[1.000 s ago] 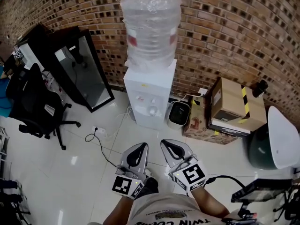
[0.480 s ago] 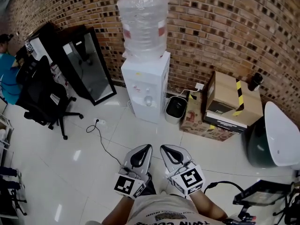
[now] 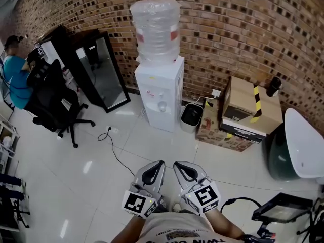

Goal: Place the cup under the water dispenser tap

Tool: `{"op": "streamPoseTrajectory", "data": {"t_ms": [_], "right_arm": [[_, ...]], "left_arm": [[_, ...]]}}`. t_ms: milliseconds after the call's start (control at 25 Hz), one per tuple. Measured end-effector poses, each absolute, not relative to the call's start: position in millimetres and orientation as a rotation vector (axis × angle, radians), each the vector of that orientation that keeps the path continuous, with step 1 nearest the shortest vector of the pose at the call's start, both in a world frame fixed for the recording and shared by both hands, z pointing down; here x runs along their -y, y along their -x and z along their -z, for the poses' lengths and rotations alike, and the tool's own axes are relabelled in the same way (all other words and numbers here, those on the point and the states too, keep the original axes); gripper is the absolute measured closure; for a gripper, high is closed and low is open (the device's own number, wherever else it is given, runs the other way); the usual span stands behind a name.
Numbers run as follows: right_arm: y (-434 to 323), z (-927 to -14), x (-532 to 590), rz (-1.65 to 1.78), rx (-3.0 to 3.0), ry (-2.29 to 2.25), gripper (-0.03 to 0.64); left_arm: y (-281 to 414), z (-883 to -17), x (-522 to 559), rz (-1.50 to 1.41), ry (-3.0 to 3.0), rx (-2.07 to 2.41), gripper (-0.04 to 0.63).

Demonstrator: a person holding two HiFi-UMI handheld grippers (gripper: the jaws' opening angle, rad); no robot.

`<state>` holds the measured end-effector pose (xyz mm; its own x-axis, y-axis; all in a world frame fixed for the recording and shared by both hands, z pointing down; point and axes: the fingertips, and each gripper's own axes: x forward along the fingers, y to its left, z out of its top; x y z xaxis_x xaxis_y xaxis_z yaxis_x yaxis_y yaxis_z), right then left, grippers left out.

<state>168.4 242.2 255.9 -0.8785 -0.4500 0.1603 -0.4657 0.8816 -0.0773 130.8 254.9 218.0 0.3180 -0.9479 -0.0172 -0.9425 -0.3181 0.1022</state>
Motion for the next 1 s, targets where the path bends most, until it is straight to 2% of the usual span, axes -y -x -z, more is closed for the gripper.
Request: {"op": "streamPoseTrajectory", "data": {"t_ms": [1000], "right_arm": [[-137,-254,-288,-0.151,2.889,-0.737,0.612]], "left_arm": [[-102,-214,-301,0.132,-2.507,1.772,0.603]]}}
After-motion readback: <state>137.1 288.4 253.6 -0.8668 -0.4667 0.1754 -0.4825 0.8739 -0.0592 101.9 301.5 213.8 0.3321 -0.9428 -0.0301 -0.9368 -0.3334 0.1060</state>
